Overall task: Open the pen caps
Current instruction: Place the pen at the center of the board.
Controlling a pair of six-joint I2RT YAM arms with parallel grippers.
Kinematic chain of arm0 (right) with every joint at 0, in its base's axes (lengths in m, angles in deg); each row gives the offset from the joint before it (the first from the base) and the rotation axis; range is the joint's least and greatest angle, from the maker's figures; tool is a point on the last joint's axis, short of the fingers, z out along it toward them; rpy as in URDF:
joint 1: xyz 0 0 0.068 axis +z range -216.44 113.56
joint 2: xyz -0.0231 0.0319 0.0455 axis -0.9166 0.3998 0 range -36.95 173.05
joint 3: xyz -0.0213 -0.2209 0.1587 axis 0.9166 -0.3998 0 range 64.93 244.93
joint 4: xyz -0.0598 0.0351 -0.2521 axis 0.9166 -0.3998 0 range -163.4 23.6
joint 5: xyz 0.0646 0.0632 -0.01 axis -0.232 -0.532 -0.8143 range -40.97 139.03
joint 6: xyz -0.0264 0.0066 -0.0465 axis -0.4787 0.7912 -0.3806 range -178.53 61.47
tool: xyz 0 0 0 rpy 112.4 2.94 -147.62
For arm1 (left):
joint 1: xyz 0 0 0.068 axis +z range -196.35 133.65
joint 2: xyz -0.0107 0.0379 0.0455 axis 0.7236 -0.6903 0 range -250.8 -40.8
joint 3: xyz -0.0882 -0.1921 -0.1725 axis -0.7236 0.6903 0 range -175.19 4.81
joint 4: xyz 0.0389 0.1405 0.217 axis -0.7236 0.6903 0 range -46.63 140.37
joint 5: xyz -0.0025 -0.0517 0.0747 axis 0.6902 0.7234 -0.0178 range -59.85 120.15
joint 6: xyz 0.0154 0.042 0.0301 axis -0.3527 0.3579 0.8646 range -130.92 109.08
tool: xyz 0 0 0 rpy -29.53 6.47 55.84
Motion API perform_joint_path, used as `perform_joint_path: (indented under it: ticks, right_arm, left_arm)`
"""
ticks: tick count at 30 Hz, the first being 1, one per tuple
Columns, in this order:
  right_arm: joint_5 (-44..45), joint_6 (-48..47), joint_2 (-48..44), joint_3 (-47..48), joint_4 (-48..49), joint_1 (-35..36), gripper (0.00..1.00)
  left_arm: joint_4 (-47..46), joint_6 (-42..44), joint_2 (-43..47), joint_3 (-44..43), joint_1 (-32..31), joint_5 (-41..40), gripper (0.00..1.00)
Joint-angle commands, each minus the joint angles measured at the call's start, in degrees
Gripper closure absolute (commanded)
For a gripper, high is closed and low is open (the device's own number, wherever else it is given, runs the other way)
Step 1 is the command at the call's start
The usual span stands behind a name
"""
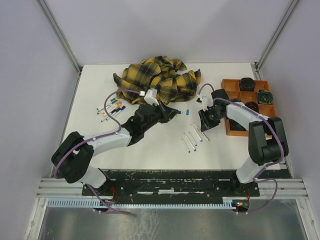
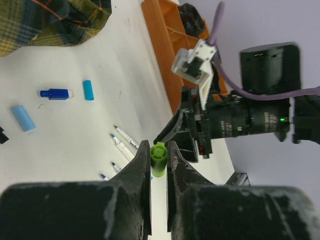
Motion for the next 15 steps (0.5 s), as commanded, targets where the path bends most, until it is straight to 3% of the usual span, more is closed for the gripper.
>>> perform_joint_path:
  ticks: [1, 6, 10, 15]
  right_arm:
    - [-1.8, 0.1, -6.2, 2.3, -0.1, -1.2, 0.61]
    - [-2.0, -0.4, -11.8, 1.9, -0.3, -2.6, 0.60]
    - [-2.2, -1.8, -16.8, 2.0, -1.2, -4.0, 0.52]
    - [-3.5, -1.1, -19.6, 3.5, -3.1, -8.0, 0.48]
  left_arm:
    - [11.6, 6.2, -3.8, -8.7, -2.7, -9.3, 0.97]
    - [22.3, 5.8, -12.0, -19.5, -4.0, -12.3, 0.97]
    - [32.3, 5.8, -21.2, -31.2, -5.6, -15.9, 0.97]
    - [52.3, 7.9, -34.8, -51.3, -8.1, -23.4, 0.97]
